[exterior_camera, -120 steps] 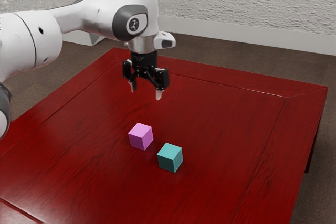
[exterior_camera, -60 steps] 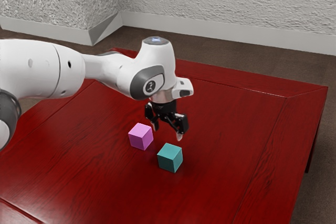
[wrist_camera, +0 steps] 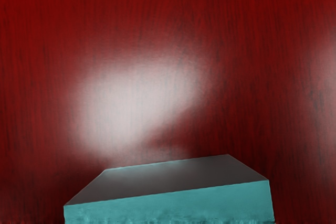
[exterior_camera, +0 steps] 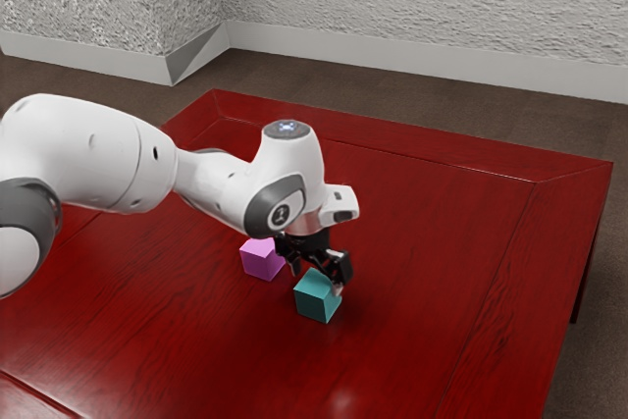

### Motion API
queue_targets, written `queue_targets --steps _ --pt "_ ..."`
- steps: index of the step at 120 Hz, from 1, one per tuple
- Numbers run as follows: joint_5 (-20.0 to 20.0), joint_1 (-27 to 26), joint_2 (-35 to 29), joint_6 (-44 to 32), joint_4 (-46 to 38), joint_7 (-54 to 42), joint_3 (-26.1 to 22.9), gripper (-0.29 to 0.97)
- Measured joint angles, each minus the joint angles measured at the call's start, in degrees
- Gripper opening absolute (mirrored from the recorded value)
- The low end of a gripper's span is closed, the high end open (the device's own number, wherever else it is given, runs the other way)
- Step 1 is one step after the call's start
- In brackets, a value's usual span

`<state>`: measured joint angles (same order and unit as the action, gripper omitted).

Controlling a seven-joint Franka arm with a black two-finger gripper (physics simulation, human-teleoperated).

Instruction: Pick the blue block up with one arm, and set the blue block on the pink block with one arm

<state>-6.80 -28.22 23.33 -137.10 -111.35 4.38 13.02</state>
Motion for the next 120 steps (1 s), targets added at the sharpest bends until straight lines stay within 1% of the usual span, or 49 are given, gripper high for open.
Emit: queue_targets --steps 15,48,83,120 --pt "-0.4 -0.1 0.3 -1.4 -1.4 -0.3 0.0 0.68" --pt "-0.6 0.0 1.6 -2.8 -1.5 -0.8 0.0 0.68" --pt "-0.6 -0.1 1.0 -3.1 -1.3 -1.1 0.0 0.68" --pt "-0.7 -0.2 1.6 -3.1 -1.4 -1.1 0.0 0.5"
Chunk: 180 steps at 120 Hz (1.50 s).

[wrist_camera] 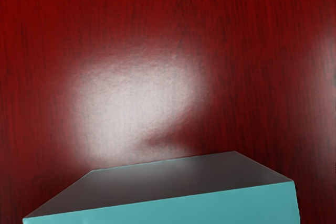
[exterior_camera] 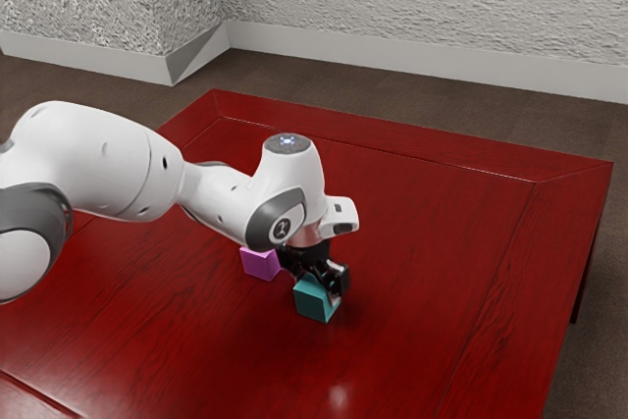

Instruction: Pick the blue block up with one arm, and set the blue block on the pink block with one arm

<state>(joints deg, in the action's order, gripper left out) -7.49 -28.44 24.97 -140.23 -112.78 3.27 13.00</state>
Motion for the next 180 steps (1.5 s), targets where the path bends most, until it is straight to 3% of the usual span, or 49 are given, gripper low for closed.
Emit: queue_targets --steps 75,117,180 --pt "0.4 -0.3 -0.5 0.0 0.3 0.7 -0.2 0.36" --pt "1.8 -0.4 -8.0 2.3 0.3 1.3 -0.1 0.34" --pt "2.5 0.7 -9.4 8.4 0.4 -3.2 10.1 0.34"
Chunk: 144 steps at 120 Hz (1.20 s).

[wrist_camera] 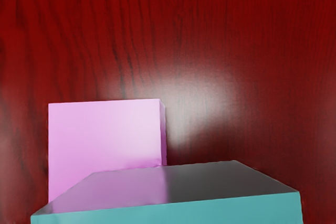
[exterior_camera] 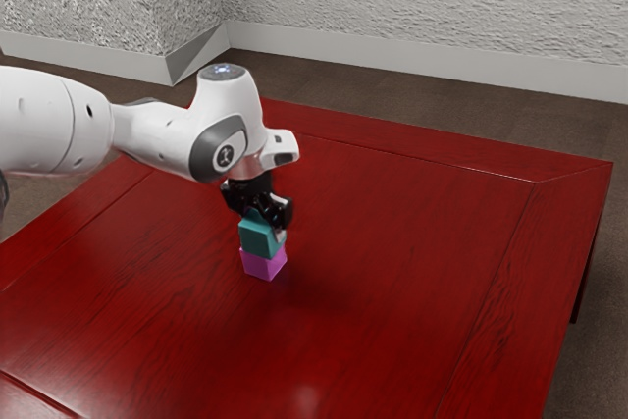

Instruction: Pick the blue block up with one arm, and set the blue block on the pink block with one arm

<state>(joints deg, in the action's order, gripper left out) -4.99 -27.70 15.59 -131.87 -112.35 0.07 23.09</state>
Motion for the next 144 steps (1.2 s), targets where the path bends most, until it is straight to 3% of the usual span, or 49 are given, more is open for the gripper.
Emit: queue_targets --steps 33,75,144 --pt "-0.2 1.2 0.3 2.3 0.2 -4.3 1.9 0.34" --pt "-2.6 3.4 4.7 7.1 7.5 -9.1 1.1 0.34" --pt "-5.7 3.0 6.4 7.7 8.4 -12.9 1.0 0.34"
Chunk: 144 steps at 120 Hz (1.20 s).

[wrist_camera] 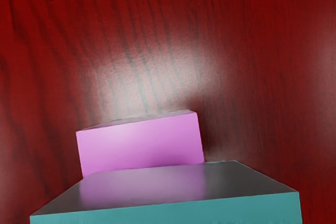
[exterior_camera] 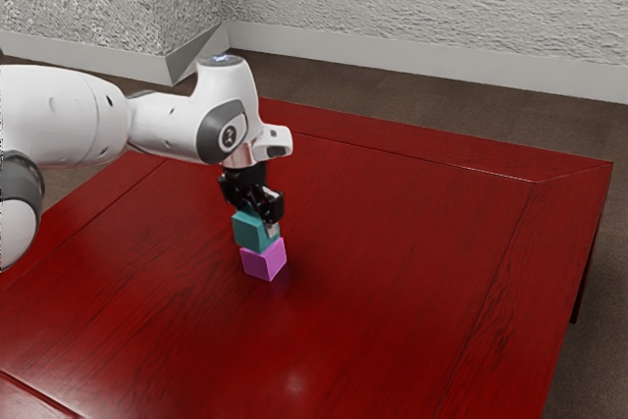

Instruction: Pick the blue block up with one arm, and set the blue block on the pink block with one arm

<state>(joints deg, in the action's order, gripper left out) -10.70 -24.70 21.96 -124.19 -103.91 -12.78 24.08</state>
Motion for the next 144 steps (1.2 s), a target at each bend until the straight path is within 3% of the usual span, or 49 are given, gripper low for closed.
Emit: queue_targets --steps 109,144 --pt "-0.2 0.4 2.3 -2.5 0.6 4.2 0.1 0.34" --pt "-0.7 0.3 2.3 -3.3 0.6 5.3 0.1 0.58"
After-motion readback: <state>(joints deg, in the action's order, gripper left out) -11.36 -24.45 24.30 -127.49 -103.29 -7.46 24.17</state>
